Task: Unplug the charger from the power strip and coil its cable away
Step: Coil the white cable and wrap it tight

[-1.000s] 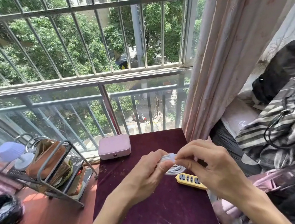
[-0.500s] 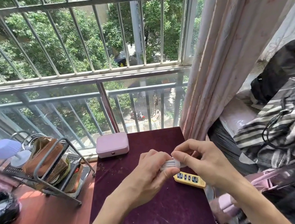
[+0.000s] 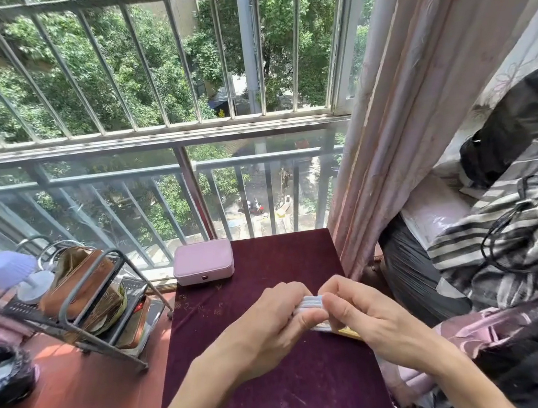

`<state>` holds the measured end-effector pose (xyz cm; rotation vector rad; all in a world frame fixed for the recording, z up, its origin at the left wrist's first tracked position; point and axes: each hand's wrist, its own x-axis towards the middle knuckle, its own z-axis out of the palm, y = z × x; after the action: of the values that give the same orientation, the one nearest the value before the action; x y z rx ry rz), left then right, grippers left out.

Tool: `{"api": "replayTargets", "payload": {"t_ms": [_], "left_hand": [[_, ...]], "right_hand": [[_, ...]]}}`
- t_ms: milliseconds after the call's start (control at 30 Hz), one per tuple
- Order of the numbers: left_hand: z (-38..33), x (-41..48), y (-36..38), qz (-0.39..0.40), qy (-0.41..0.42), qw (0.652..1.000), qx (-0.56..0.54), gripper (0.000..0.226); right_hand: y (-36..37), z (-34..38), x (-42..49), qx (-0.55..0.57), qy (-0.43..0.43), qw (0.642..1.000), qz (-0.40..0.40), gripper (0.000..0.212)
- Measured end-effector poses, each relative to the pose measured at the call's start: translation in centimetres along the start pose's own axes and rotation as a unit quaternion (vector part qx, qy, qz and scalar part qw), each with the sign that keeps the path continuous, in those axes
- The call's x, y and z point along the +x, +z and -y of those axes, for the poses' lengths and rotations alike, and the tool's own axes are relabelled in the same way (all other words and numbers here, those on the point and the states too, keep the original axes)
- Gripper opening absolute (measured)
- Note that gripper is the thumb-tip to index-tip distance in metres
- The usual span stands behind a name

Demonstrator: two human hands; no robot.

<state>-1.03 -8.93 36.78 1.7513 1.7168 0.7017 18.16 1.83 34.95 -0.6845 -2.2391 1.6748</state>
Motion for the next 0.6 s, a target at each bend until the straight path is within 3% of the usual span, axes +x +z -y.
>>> {"api": "replayTargets", "payload": {"t_ms": [200, 333, 500, 600], "left_hand": [[0.2, 0.6, 0.5, 0.008, 0.015, 1.000, -0.015, 0.036], [1.3, 1.0, 2.0, -0.018, -0.024, 0.985, -0.172, 0.036], [3.1, 1.6, 4.5, -0.082, -0.107, 0.937, -0.322, 0.043], [3.7, 2.0, 6.1, -0.100, -0.164, 0.900, -0.392, 0.051]], "right_hand": [[-0.8, -0.1, 0.4, 0.115, 0.048, 0.991, 0.046, 0.032], [0.2, -1.2, 1.1, 0.127, 0.044, 0.991, -0.012, 0.045], [0.9, -3.5, 1.3, 0.018, 0.050, 0.994, -0.095, 0.046], [2.0, -4.5, 1.7, -0.096, 0.034, 0.992, -0.068, 0.051]]}}
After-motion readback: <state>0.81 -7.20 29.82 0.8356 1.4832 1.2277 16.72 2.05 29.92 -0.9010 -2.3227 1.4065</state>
